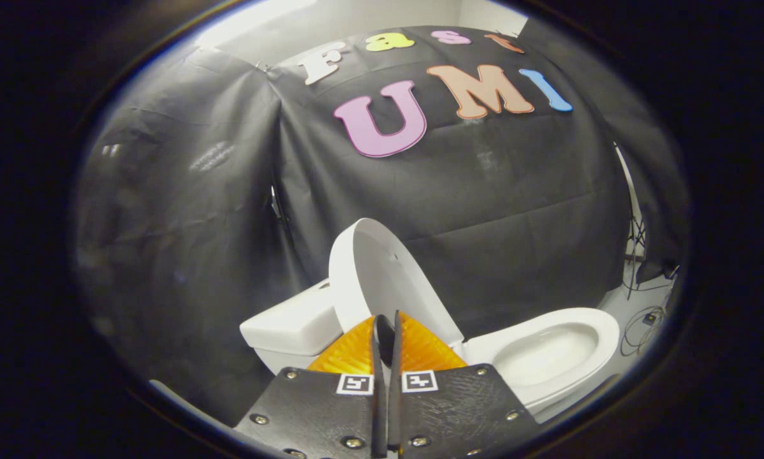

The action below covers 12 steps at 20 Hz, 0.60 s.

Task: Open the toilet lid.

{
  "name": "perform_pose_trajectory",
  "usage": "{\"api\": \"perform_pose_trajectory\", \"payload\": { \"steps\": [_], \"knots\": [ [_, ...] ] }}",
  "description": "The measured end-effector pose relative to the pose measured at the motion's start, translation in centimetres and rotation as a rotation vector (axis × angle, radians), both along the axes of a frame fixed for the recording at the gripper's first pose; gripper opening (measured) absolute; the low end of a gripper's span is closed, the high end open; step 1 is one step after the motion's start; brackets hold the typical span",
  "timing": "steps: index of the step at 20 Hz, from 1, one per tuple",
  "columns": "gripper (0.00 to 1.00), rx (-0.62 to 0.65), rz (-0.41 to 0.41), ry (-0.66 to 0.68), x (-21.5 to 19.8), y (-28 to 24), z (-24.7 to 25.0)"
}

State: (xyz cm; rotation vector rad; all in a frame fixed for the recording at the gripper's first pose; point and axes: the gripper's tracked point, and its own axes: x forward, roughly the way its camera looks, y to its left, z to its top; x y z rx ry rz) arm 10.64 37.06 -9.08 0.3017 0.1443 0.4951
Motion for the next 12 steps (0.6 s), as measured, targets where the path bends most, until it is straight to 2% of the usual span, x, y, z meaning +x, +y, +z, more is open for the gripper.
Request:
{"api": "perform_pose_trajectory", "payload": {
  "steps": [3,12],
  "knots": [
    [0.02,-0.019,0.023,-0.007,-0.18,0.96,-0.15],
    [0.02,-0.022,0.008,-0.01,0.36,0.08,0.08]
  ]
}}
